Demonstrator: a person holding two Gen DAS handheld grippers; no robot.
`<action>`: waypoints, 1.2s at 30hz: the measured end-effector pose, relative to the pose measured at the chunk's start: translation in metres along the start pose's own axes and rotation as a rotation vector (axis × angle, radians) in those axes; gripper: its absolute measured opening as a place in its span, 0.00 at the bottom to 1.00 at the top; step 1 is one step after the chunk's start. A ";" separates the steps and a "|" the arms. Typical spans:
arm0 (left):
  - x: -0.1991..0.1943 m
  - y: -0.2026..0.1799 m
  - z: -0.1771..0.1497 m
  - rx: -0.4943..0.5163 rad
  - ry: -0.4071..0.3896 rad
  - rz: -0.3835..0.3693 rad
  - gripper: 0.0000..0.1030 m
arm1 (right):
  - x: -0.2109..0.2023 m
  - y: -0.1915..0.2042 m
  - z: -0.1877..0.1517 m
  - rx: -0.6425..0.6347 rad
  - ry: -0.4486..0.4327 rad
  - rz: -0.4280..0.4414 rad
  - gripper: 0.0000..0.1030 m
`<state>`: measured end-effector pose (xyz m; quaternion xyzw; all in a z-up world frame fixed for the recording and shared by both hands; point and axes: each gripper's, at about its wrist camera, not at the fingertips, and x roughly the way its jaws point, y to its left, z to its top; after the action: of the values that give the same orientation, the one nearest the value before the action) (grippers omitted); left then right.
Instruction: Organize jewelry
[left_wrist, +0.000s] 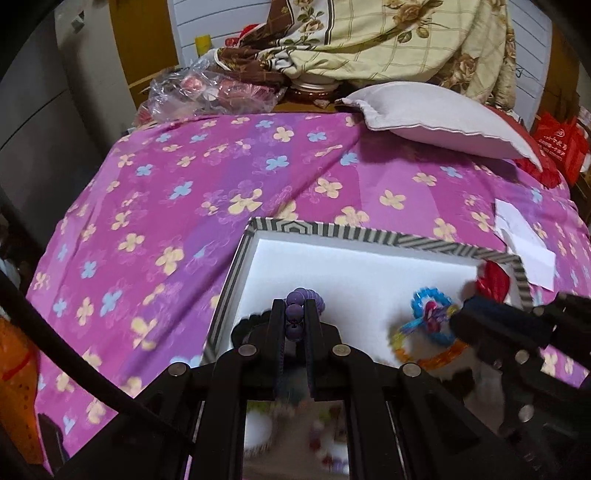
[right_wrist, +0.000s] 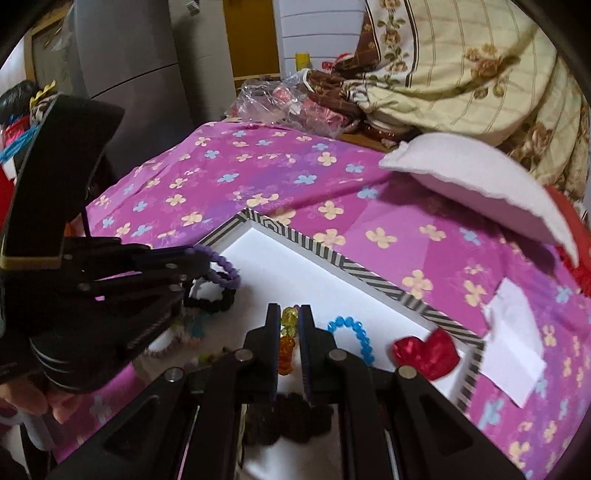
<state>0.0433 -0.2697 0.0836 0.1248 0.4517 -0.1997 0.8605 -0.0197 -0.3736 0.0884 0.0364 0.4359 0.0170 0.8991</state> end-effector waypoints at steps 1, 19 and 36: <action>0.009 0.000 0.002 -0.006 0.010 0.003 0.12 | 0.007 -0.004 0.000 0.011 0.010 -0.005 0.09; 0.015 0.008 -0.031 -0.030 0.035 0.042 0.30 | -0.008 -0.027 -0.047 0.126 -0.001 -0.072 0.46; -0.081 0.004 -0.100 -0.102 -0.107 0.046 0.30 | -0.103 0.005 -0.107 0.218 -0.144 -0.225 0.72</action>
<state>-0.0696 -0.2080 0.0949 0.0803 0.4115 -0.1630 0.8931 -0.1673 -0.3694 0.1029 0.0857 0.3708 -0.1335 0.9151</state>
